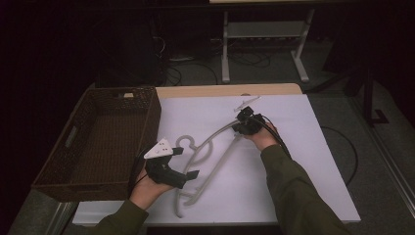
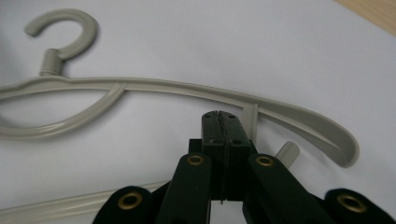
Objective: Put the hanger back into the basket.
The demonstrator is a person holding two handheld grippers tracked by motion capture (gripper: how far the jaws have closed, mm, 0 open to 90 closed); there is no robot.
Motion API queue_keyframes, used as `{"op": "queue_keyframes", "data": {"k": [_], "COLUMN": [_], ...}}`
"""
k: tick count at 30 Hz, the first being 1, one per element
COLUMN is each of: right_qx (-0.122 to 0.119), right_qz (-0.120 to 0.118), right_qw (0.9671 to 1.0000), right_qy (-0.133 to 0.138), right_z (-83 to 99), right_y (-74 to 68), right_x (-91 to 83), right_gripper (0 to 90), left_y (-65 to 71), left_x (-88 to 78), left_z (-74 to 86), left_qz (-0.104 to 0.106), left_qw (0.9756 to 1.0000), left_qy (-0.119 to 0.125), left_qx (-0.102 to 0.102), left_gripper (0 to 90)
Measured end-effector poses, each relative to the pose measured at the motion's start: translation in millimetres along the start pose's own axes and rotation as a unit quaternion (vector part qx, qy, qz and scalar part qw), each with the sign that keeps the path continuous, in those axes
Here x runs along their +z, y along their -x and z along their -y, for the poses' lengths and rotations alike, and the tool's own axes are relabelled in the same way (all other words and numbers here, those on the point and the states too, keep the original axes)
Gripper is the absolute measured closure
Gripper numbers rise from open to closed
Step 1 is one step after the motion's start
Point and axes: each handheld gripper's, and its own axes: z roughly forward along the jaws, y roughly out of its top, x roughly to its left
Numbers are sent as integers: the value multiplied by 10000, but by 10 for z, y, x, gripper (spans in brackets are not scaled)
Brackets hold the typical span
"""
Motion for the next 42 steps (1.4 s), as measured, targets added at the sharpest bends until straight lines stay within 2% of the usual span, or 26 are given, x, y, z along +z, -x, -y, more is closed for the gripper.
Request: {"op": "queue_keyframes", "data": {"k": [5,6,10,11,18,23,26,32,34,42], "right_qx": [-91,-182,-220,-266,-228,-357,-278,-294,-369,-368], "right_qz": [10,46,32,124,214,297,295,338,305,96], "right_qw": [9997,9993,9985,9974,9954,9935,9941,9936,9939,9947], "right_qy": [-216,-326,-494,-653,-911,-1042,-1011,-1036,-992,-960], "right_z": [-47,-61,-72,-70,-32,48,129,331,404,692], "right_y": [24,23,5,-11,-6,-5,-2,-21,-42,-139], "right_x": [102,152,209,238,236,156,90,-86,-159,-402], "right_gripper": [892,892,892,892,893,893,893,893,892,892], "left_y": [4,4,13,13,8,6,6,13,13,16], "left_x": [10,10,6,7,3,4,5,10,14,35], "left_z": [4,3,-1,0,4,5,7,8,11,20], "left_qz": [12,12,39,44,31,27,18,23,24,39], "left_qw": [10000,10000,10000,10000,10000,10000,10000,10000,10000,10000], "left_qy": [18,11,-22,-21,-9,-21,-9,-66,-67,-85], "left_qx": [-11,3,33,33,21,24,8,-9,-11,-21], "left_gripper": [0,0,0,0,0,0,0,0,0,0]}}
